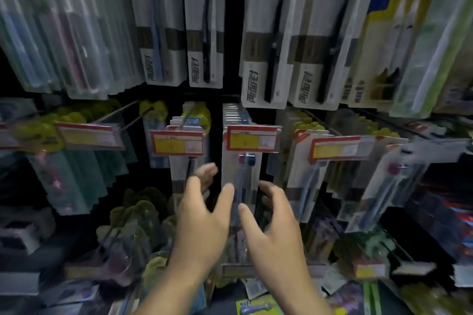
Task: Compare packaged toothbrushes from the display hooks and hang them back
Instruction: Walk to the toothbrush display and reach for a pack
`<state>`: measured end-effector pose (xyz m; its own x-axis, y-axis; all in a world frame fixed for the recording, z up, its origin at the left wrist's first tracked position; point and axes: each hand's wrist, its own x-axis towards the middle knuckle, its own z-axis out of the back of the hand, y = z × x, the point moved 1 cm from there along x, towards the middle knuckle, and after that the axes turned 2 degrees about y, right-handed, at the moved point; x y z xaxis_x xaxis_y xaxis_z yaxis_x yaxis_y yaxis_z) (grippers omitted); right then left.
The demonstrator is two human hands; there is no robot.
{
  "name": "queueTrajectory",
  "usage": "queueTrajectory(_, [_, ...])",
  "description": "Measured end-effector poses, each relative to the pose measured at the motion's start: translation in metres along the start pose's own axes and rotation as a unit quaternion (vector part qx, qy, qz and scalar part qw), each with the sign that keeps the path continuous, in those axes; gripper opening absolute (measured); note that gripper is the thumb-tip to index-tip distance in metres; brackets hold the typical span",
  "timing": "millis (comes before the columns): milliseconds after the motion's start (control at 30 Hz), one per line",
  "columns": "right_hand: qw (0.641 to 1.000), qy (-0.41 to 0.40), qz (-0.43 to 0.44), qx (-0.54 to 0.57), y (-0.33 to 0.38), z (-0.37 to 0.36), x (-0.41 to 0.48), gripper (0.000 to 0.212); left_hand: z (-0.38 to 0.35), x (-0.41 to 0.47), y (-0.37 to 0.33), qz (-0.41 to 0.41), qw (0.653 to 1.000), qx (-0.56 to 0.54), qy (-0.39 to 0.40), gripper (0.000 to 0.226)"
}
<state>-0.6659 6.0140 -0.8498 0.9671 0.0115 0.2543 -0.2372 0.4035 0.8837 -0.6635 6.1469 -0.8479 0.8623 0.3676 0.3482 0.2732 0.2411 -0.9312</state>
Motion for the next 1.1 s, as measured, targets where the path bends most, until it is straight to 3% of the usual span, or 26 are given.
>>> queueTrajectory(167, [0.999,-0.038,-0.022,0.027,-0.003,-0.005,0.01,0.04,-0.013,0.016,-0.002,0.009,0.996,-0.052,-0.073,0.025])
queueTrajectory(367, [1.0,-0.011,0.016,-0.022,-0.001,-0.017,-0.002,0.028,0.011,0.022,0.002,0.009,0.996,-0.02,-0.087,0.015])
queueTrajectory(600, [0.999,0.037,0.01,-0.027,0.003,-0.031,-0.027,0.035,0.065,-0.002,0.006,0.02,0.998,0.037,-0.04,0.015])
queueTrajectory(767, [0.997,0.069,0.016,0.002,0.018,-0.06,-0.029,0.037,0.086,0.005,0.01,0.069,0.997,0.006,-0.036,0.013])
queueTrajectory(1100, [0.992,-0.002,-0.057,0.113,0.043,-0.117,0.016,0.056,0.08,0.059,0.051,0.1,0.992,-0.047,-0.061,0.027])
